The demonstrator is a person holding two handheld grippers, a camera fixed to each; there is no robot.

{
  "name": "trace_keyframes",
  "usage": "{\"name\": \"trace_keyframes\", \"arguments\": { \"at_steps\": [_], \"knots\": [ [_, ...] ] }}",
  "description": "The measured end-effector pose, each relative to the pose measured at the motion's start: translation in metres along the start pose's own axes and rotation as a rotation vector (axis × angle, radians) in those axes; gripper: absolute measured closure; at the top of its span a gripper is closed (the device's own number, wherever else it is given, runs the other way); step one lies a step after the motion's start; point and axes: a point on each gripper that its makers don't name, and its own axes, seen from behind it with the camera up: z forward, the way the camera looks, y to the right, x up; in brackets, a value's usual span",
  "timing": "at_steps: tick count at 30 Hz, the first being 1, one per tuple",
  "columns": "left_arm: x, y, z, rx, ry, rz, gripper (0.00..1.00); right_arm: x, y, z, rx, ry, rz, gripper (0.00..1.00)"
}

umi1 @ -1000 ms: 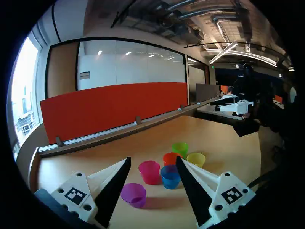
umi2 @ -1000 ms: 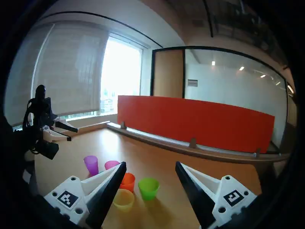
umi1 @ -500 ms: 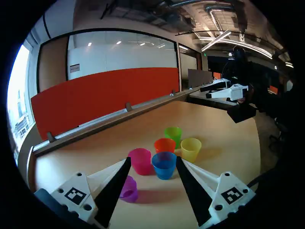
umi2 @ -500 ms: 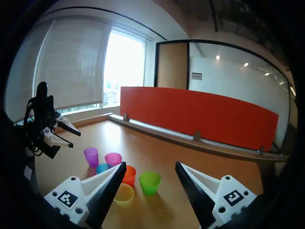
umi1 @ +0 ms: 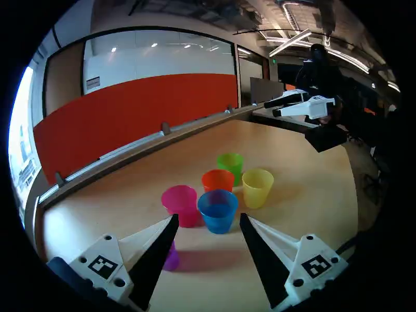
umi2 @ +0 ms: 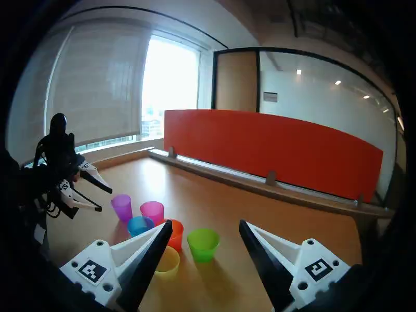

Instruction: Pour water

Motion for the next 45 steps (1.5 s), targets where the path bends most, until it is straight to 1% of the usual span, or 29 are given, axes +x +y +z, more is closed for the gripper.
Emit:
{"name": "trace_keyframes", "arguments": {
  "at_steps": [8, 14, 23, 32, 38, 45],
  "knots": [
    [-0.015, 0.004, 0.013, -0.029, -0.065, 0.017, 0.14, -0.011, -0.001, 0.01, 0.016, -0.037, -0.015, 0.0],
    [-0.025, 0.004, 0.024, -0.05, -0.11, 0.009, 0.13, -0.021, -0.001, 0.018, 0.026, -0.062, -0.019, 0.0],
    [-0.038, 0.003, 0.043, -0.072, -0.177, 0.02, 0.14, -0.031, 0.001, 0.031, 0.039, -0.09, -0.02, 0.0],
    [-0.047, 0.006, 0.062, -0.095, -0.224, 0.018, 0.13, -0.046, 0.006, 0.045, 0.056, -0.122, -0.024, 0.0],
    [-0.053, 0.007, 0.074, -0.1, -0.246, 0.012, 0.13, -0.052, 0.009, 0.054, 0.066, -0.132, -0.018, 0.0],
    [-0.057, 0.01, 0.085, -0.11, -0.268, 0.008, 0.13, -0.061, 0.014, 0.06, 0.071, -0.158, -0.02, 0.0]
  ]
}}
